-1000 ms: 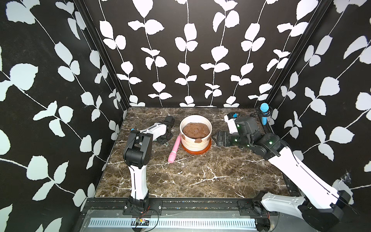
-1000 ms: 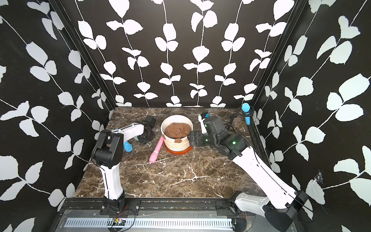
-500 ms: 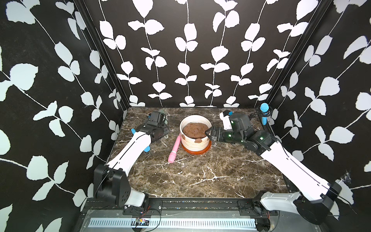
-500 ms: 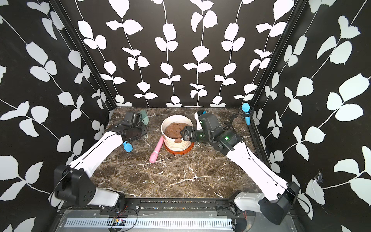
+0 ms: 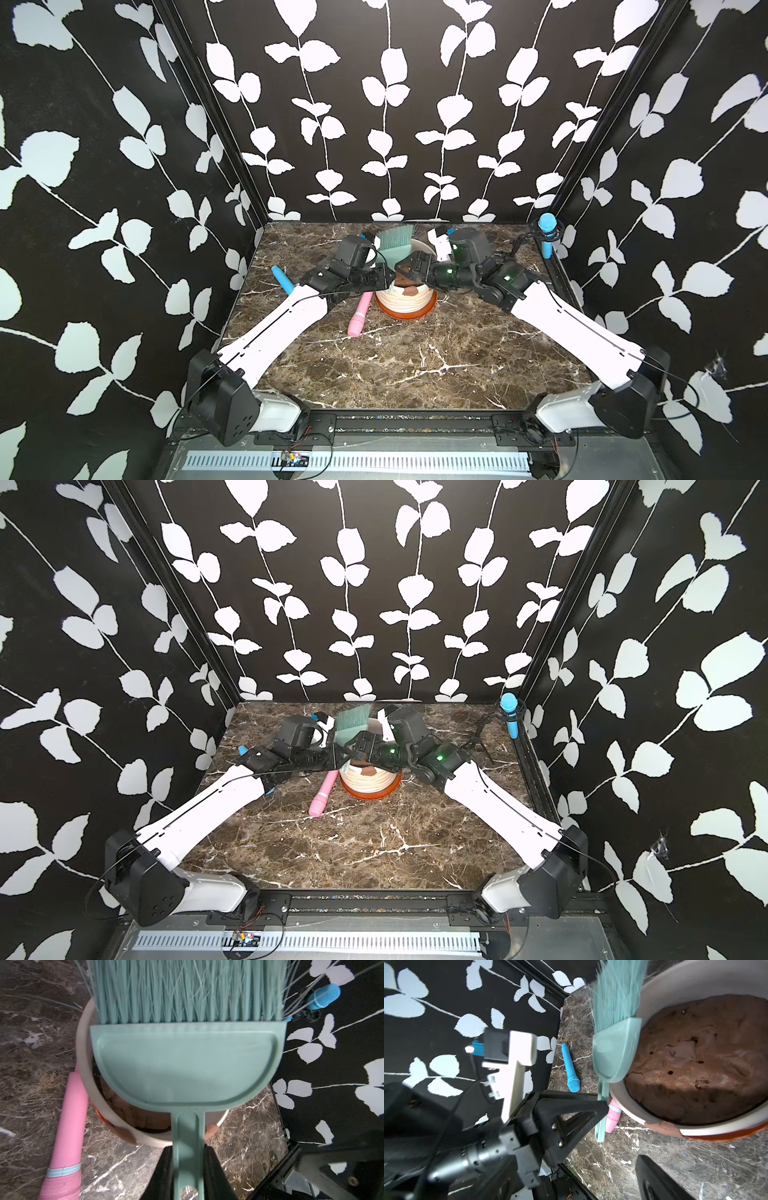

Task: Scrub the dried mud off the ceramic pot
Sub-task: Pick up the brush from the center of the board.

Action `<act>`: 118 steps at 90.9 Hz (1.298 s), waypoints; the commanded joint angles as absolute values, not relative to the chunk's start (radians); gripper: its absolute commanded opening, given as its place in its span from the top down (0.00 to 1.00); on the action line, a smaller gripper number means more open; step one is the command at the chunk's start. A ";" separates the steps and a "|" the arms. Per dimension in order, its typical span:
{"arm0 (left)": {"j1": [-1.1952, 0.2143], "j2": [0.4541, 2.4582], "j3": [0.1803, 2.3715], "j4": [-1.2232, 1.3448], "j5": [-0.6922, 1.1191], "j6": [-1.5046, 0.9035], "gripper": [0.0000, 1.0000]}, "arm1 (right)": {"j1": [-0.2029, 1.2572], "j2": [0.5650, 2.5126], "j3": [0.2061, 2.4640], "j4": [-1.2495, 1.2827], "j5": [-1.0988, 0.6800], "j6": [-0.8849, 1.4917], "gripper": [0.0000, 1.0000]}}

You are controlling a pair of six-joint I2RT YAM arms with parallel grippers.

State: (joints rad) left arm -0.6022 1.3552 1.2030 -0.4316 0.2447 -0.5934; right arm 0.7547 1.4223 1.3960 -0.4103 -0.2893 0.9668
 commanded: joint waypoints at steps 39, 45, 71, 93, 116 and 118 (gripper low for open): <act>-0.640 1.239 1.127 -0.281 0.298 -0.557 0.86 | 0.760 1.516 1.400 -0.204 -0.075 1.003 0.37; -0.641 1.239 1.126 -0.276 0.308 -0.565 0.86 | 0.759 1.524 1.399 -0.201 -0.040 1.002 0.40; -0.643 1.232 1.113 -0.264 0.350 -0.555 0.86 | 0.759 1.550 1.358 -0.010 -0.104 0.997 0.86; -0.643 1.149 1.069 -0.191 0.461 -0.463 0.03 | 0.757 1.502 1.327 0.008 -0.133 0.977 1.00; -0.602 1.074 1.071 -0.145 0.770 -0.408 0.02 | 0.705 1.316 1.249 0.026 -0.309 0.942 1.00; -0.590 1.077 1.070 -0.115 0.808 -0.434 0.02 | 0.698 1.298 1.239 0.036 -0.324 0.939 1.00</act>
